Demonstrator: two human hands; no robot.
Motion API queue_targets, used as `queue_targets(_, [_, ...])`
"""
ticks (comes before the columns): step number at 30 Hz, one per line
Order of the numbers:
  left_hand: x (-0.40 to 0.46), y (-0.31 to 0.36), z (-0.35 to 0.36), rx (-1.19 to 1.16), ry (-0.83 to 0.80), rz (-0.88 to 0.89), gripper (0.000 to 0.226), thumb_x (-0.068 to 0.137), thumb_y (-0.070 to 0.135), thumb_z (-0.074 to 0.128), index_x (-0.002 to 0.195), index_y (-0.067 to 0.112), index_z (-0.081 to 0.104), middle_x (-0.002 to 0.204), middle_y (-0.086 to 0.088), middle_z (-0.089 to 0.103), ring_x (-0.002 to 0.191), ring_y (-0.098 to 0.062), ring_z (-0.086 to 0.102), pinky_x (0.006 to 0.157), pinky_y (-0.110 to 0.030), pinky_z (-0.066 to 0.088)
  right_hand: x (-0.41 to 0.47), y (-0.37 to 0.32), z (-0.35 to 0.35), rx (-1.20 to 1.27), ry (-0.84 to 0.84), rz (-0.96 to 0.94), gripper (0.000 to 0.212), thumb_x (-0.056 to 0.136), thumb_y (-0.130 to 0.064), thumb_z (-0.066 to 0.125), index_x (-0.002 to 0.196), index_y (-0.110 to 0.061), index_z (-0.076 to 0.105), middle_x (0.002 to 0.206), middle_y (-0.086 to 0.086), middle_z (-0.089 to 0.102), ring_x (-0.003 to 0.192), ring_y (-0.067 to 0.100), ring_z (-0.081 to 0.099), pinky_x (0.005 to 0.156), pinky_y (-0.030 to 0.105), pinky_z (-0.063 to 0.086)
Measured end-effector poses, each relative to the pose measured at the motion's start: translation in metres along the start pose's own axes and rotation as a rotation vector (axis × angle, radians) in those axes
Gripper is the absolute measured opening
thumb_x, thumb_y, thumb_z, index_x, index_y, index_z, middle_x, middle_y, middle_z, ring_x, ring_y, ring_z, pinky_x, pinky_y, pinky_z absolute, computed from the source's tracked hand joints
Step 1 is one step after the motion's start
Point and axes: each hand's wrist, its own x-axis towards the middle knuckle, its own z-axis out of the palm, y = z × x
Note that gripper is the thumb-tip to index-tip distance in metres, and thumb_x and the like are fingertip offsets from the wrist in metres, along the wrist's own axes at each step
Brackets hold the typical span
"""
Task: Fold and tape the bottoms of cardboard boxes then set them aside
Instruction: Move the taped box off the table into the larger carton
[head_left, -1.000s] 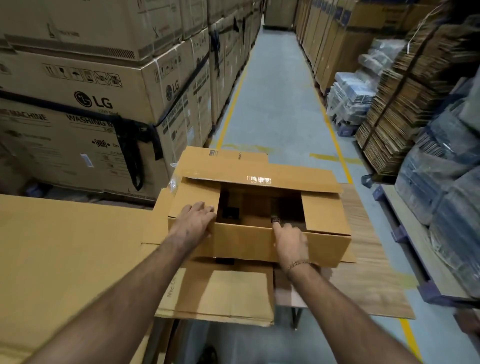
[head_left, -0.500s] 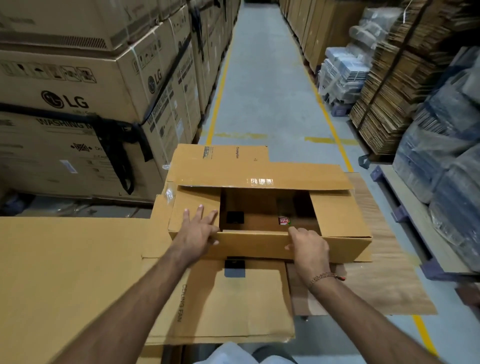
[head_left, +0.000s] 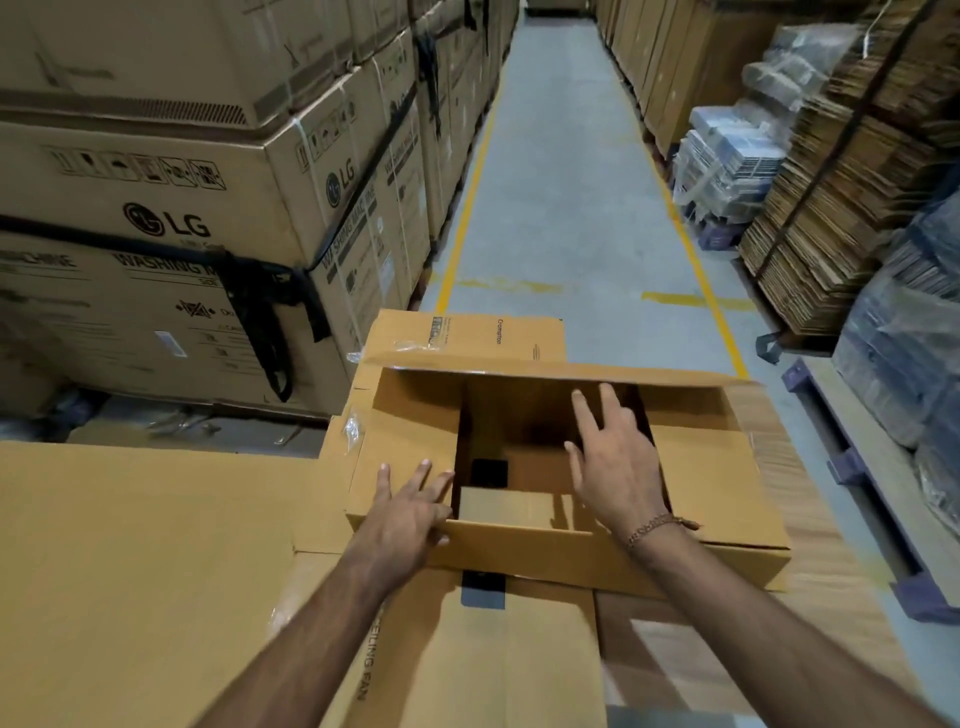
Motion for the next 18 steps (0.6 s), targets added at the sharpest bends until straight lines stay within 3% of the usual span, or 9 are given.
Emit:
queue_targets(3, [-0.003,0.002,-0.004,0.008,-0.017,-0.003,0.039,0.105,0.037,0.058,0.143,0.031,0.057,0.175,0.003,0.003,0.161,-0.025,-0.012,0.124,-0.069,-0.004,0.032,0.005,0.007,-0.016,0.058,-0.018,0.081,0.094,-0.039,0.067,0.161,-0.011,0.03,0.164,0.022,0.026,0.148,0.038,0.03,0.113,0.048,0.042])
queue_targets(8, [-0.006,0.007,-0.009,0.022,-0.025,-0.019,0.037,0.107,0.037,0.055,0.143,0.032,0.055,0.175,0.004,-0.002,0.16,-0.023,-0.015,0.126,-0.066,-0.005,0.095,0.019,0.025,-0.124,-0.184,-0.009,0.105,0.09,-0.054,0.068,0.166,-0.014,0.007,0.172,0.018,-0.005,0.158,0.039,0.001,0.122,0.05,0.025])
queue_targets(10, [-0.006,0.009,-0.009,0.027,-0.031,-0.028,0.036,0.107,0.038,0.054,0.142,0.032,0.055,0.175,0.005,-0.004,0.16,-0.023,-0.017,0.126,-0.065,-0.006,0.113,0.026,0.037,-0.12,-0.276,-0.015,0.1,0.094,-0.05,0.068,0.165,-0.017,0.005,0.172,0.014,0.002,0.158,0.037,0.009,0.122,0.049,0.03])
queue_targets(12, [-0.006,0.011,-0.01,0.022,-0.038,-0.031,0.032,0.107,0.037,0.053,0.138,0.031,0.058,0.175,0.005,-0.005,0.16,-0.023,-0.018,0.126,-0.064,-0.007,0.124,0.034,0.045,-0.108,-0.338,-0.025,0.083,0.097,-0.037,0.068,0.161,-0.02,0.02,0.165,0.008,0.03,0.149,0.031,0.032,0.115,0.046,0.04])
queue_targets(15, [-0.005,0.012,-0.01,0.007,-0.039,-0.033,0.026,0.107,0.036,0.053,0.131,0.031,0.061,0.175,0.006,-0.006,0.16,-0.023,-0.019,0.126,-0.064,-0.008,0.135,0.043,0.048,-0.039,-0.332,-0.013,0.04,0.102,-0.013,0.053,0.141,-0.024,0.05,0.133,0.005,0.061,0.121,0.029,0.056,0.095,0.043,0.054])
queue_targets(18, [-0.005,0.011,-0.008,-0.009,-0.023,-0.035,0.025,0.108,0.036,0.052,0.13,0.031,0.061,0.175,0.007,-0.005,0.16,-0.022,-0.019,0.126,-0.063,-0.009,0.142,0.042,0.045,-0.034,-0.32,0.028,0.031,0.104,-0.007,0.043,0.12,-0.023,0.064,0.111,0.007,0.069,0.101,0.028,0.065,0.085,0.038,0.059])
